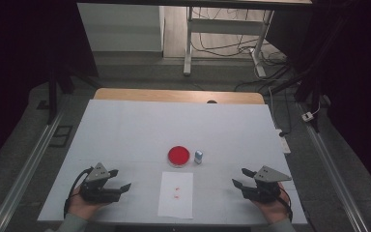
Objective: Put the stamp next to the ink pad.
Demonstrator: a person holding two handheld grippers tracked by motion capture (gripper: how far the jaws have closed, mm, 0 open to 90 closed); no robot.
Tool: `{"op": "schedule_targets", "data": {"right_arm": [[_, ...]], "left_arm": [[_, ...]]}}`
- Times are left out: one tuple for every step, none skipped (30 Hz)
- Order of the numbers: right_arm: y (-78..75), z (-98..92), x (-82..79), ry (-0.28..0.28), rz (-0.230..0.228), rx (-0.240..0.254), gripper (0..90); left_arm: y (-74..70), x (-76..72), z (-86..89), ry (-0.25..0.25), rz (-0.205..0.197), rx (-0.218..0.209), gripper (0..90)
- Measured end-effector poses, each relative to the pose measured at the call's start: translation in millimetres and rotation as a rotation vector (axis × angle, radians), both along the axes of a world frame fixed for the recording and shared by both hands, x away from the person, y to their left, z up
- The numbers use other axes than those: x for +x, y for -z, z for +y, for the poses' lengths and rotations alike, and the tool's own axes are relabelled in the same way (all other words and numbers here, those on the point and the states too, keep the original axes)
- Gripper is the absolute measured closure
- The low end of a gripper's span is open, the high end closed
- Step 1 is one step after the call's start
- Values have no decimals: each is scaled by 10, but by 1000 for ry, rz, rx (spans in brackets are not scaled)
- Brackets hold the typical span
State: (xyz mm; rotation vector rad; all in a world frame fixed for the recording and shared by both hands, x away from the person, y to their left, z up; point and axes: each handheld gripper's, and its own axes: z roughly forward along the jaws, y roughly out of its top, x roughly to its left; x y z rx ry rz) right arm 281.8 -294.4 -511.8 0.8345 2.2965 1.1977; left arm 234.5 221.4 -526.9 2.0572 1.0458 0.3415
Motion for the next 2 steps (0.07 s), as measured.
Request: {"op": "schedule_targets", "data": {"right_arm": [[-1,-2,1,-3,3,-1,427],[0,-2,1,-2,2,0,427]], "left_arm": [[0,-1,0,0,0,1,266],[0,-1,0,-2,-1,1,265]]}}
